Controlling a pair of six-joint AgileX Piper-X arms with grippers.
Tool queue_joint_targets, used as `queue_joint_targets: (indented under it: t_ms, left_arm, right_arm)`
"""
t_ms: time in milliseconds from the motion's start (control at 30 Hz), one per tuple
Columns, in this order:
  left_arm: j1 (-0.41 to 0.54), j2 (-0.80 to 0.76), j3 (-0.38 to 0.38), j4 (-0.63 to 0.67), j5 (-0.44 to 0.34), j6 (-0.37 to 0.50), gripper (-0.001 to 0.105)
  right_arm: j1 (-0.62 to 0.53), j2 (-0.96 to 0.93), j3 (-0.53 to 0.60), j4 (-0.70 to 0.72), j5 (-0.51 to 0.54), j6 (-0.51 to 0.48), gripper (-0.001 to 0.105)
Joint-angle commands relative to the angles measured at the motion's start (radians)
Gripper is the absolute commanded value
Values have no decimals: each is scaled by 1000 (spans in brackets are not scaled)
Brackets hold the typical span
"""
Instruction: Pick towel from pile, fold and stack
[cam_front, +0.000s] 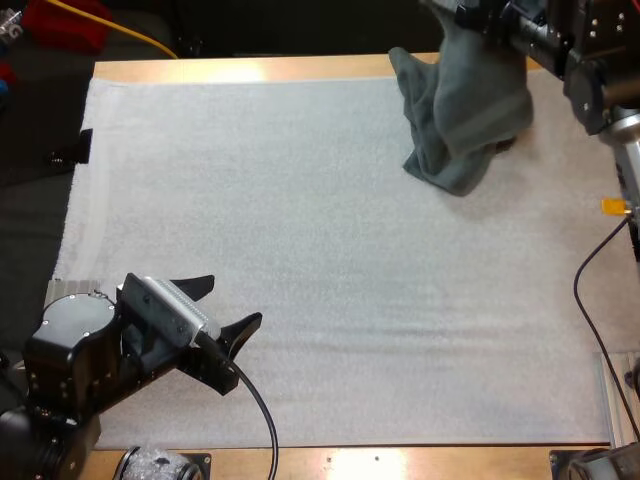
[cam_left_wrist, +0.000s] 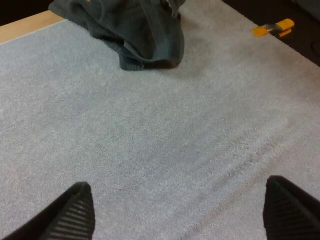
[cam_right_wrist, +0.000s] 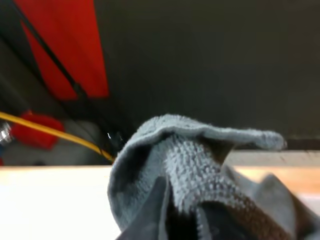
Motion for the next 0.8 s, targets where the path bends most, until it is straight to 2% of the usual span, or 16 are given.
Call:
queue_joint_targets:
  t_ms: [0,67,267,567,767]
  left_arm:
    - [-3,0,-6,1,6,-5,68]
    - [-3,0,-6,1,6,-5,68]
    - [-3,0,-6,1,6,-5,68]
    - [-3,0,-6,10,6,-5,68]
    - [-3,0,-6,41,6,-5,68]
  right_arm:
    - [1,-14,-30,62,-14,-41,2]
    - [4,-14,-59,156,-52,-86,2]
    - [40,-23,-79,380,-65,-195,2]
    - [189,-49,-79,469,-58,-206,2]
    - [310,-50,-79,567,35,-232,2]
